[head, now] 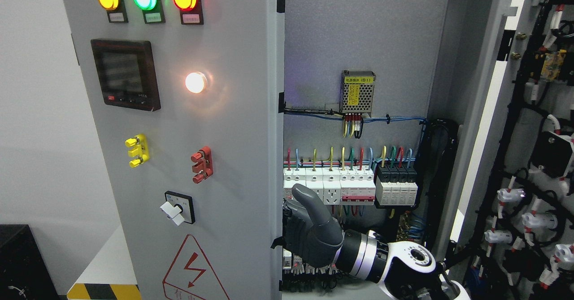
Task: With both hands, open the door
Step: 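Pull the indicator-light door open with the right hand, swinging it away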
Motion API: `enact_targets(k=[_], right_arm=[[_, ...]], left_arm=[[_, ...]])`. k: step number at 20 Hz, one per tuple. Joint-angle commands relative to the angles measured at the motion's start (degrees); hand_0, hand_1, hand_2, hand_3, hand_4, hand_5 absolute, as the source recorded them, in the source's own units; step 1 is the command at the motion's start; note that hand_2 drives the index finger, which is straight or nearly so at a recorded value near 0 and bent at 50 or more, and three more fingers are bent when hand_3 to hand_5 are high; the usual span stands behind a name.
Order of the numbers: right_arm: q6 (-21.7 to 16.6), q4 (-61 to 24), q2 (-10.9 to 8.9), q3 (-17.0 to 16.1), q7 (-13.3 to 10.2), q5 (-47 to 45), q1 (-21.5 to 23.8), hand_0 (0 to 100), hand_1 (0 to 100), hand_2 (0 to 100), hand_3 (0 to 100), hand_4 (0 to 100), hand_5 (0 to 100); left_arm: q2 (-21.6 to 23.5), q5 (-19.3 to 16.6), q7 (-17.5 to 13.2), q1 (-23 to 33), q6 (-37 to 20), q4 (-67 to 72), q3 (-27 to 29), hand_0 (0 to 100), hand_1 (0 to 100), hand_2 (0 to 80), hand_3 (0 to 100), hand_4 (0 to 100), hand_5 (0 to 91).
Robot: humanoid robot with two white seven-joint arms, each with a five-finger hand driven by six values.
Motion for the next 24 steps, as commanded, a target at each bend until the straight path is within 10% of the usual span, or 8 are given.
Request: enact_targets(k=[1, 24], right_arm=[[0.04, -4.26, -0.65, 3.72, 0.03, -0.31, 1.30, 0, 0, 0, 0, 0, 0], [-0.13, -10.85, -0.56, 10.49, -0.41, 0.30, 6.58, 0, 0, 0, 0, 0, 0]], left_arm=[[-0.26, 0.00, 0.01, -0.88, 0.00, 0.00, -0.01, 0, 0, 0.0, 0, 0, 0.0], [-0.26, 0.00, 0.09, -0.88, 0.00, 0.00, -0.01, 0, 0, 0.0, 0, 0, 0.0]])
